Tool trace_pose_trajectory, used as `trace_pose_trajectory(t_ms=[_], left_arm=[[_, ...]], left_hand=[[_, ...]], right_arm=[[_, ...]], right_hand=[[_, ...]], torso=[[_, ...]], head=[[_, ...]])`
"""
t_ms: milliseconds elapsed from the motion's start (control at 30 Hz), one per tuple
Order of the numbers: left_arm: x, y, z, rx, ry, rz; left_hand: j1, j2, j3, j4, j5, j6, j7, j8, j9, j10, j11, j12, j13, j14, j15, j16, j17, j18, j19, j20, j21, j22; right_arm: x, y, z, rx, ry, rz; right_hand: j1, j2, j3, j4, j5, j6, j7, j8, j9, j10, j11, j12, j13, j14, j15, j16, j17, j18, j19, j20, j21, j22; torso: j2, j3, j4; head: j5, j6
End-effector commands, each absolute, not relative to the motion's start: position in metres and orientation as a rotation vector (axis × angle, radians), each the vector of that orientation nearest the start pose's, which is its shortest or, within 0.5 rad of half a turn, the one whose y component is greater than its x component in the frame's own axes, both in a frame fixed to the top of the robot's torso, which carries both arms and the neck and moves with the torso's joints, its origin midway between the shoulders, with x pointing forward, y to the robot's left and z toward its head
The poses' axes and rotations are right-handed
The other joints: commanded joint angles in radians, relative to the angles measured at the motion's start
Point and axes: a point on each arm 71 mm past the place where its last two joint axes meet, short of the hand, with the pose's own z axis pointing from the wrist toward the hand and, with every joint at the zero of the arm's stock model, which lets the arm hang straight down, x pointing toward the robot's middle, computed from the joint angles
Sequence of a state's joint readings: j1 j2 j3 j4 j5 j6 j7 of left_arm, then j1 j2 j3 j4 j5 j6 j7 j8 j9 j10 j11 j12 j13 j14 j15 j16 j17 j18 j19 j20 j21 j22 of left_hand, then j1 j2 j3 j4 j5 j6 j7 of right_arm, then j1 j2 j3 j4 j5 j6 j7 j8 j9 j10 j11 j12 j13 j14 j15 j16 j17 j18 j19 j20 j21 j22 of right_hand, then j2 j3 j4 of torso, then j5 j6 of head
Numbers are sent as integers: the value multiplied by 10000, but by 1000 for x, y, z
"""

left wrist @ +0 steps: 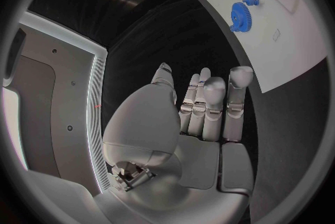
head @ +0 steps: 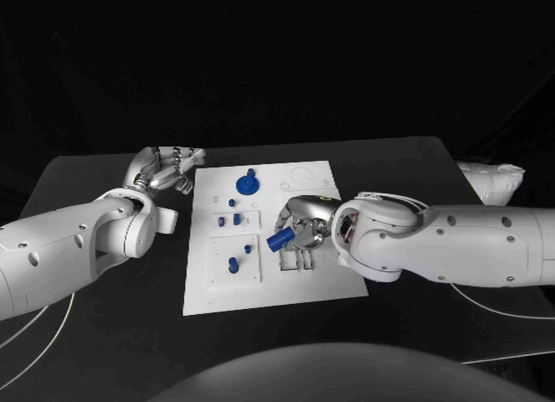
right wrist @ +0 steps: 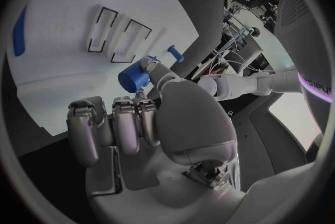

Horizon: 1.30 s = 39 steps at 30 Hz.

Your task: Assemble the parts on the task board

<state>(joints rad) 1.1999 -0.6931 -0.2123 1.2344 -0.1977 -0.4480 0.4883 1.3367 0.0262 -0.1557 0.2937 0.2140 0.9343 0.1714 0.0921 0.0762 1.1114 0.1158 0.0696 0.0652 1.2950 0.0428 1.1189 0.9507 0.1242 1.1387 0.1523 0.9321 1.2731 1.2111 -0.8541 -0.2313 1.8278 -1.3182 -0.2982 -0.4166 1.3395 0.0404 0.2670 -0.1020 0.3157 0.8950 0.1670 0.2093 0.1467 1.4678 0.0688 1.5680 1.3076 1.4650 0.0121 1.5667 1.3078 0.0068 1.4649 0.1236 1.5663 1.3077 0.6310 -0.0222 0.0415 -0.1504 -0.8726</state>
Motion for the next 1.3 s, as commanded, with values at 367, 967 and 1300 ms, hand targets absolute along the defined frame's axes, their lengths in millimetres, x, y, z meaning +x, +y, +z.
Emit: trace_pose_trajectory(t_ms=[367,967,1300], left_arm=[[518,222,-241,-8376,14430,-12313],[519,222,-241,-8379,14418,-12260],[519,222,-241,-8382,14427,-12258]], left_hand=[[39,71,-68,-17,27,-72,-22,49,1,7,-55,14,13,-70,-21,-73,-20,116,-59,-18,-29,14],[39,71,-68,-17,27,-72,-22,49,1,7,-55,14,13,-70,-21,-73,-20,116,-59,-18,-29,14],[39,71,-68,-17,27,-72,-22,49,1,7,-55,14,13,-70,-21,-73,-20,116,-59,-18,-29,14]], right_arm=[[401,-198,-194,2643,21076,8068],[398,-213,-211,80,23320,7107],[397,-210,-222,-3205,22528,5664]], right_hand=[[243,296,439,5,120,1696,-421,-124,56,1030,-98,28,2631,1058,-91,41,2630,-68,1059,-111,45,2631],[15,83,912,-120,-148,1571,-687,-485,77,1030,-309,28,2631,1058,-221,41,2630,-68,1059,-220,45,2631],[-77,21,1046,-111,-458,1400,-876,-699,93,1030,-479,28,2631,1058,-343,41,2630,-68,1059,-323,45,2631]], torso=[[-40,-25,8],[-13,-4,-10],[-11,-4,-3]], head=[[-79,0],[-67,0],[-92,0]])
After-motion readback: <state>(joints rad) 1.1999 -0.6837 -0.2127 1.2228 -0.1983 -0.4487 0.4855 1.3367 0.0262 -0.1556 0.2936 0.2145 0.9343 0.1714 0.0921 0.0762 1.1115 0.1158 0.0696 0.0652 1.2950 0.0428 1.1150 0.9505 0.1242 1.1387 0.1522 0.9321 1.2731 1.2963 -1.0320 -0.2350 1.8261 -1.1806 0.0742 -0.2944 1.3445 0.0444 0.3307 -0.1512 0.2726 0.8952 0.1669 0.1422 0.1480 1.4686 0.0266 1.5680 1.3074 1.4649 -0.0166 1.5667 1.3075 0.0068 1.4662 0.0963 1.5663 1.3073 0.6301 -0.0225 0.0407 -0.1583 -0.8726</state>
